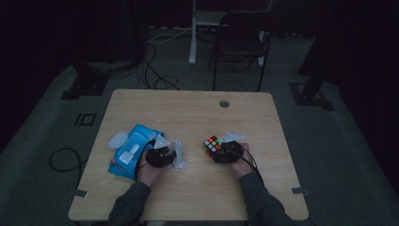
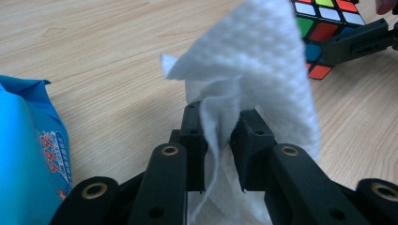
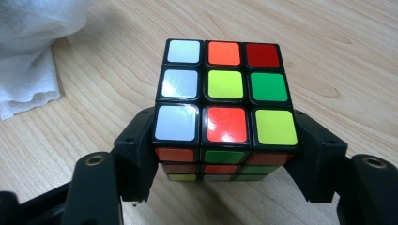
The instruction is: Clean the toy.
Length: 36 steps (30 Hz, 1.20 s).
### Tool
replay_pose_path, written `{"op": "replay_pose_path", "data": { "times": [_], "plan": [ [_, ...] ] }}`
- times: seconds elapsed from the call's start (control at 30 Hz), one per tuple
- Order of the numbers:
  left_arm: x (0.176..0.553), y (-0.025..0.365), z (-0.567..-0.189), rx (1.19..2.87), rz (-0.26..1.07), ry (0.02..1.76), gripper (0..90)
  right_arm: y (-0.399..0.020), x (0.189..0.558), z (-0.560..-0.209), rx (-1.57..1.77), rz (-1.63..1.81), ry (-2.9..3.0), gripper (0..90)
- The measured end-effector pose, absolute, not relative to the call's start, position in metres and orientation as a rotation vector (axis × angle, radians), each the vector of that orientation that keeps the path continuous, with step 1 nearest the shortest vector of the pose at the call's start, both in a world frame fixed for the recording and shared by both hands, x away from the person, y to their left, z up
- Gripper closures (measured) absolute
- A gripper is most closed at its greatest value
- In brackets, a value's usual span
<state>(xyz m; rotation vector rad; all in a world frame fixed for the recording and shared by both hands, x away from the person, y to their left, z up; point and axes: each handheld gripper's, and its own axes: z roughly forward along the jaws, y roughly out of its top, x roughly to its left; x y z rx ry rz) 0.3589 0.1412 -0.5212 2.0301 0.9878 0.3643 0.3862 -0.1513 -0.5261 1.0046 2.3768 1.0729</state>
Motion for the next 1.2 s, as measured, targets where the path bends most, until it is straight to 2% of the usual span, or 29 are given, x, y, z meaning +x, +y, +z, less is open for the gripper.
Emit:
{"op": "replay_pose_path", "data": {
  "times": [0.1,0.2,0.27,0.37,0.5,0.57,0.63,0.7,0.9,0.97,1.03,1.1,1.2],
  "plan": [
    [0.359,0.141,-0.521,2.024,0.367,0.995,73.6,-0.152,0.386,-0.526,0.996,1.072,2.384,32.6],
    [0.358,0.142,-0.520,2.013,0.367,1.011,66.1,-0.152,0.385,-0.526,0.999,1.063,2.373,22.6],
    [0.358,0.142,-0.520,2.013,0.367,1.011,65.8,-0.153,0.384,-0.526,0.998,1.063,2.370,22.6],
    [0.358,0.143,-0.520,2.017,0.375,1.018,65.3,-0.155,0.383,-0.526,1.011,1.064,2.363,17.7],
    [0.358,0.141,-0.522,2.041,0.369,1.012,66.4,-0.159,0.382,-0.524,1.014,1.085,2.346,17.7],
    [0.358,0.139,-0.523,2.062,0.371,1.007,70.8,-0.161,0.381,-0.522,1.011,1.086,2.340,17.7],
    [0.357,0.137,-0.522,2.091,0.385,1.016,81.0,-0.162,0.380,-0.521,1.005,1.095,2.339,17.9],
    [0.354,0.136,-0.521,2.120,0.408,1.028,86.4,-0.162,0.379,-0.520,1.006,1.101,2.332,17.9],
    [0.346,0.147,-0.517,2.123,0.440,1.076,87.7,-0.166,0.377,-0.516,1.006,1.114,2.322,17.8],
    [0.343,0.153,-0.516,2.100,0.440,1.096,82.1,-0.168,0.376,-0.516,1.012,1.118,2.320,17.8],
    [0.340,0.160,-0.514,2.059,0.425,1.108,68.9,-0.169,0.375,-0.515,1.015,1.119,2.317,17.8],
    [0.337,0.165,-0.511,2.029,0.416,1.114,61.0,-0.170,0.374,-0.515,1.015,1.124,2.312,17.8],
    [0.332,0.171,-0.507,1.982,0.402,1.110,55.0,-0.173,0.371,-0.515,1.022,1.135,2.309,17.8]
  ]
}}
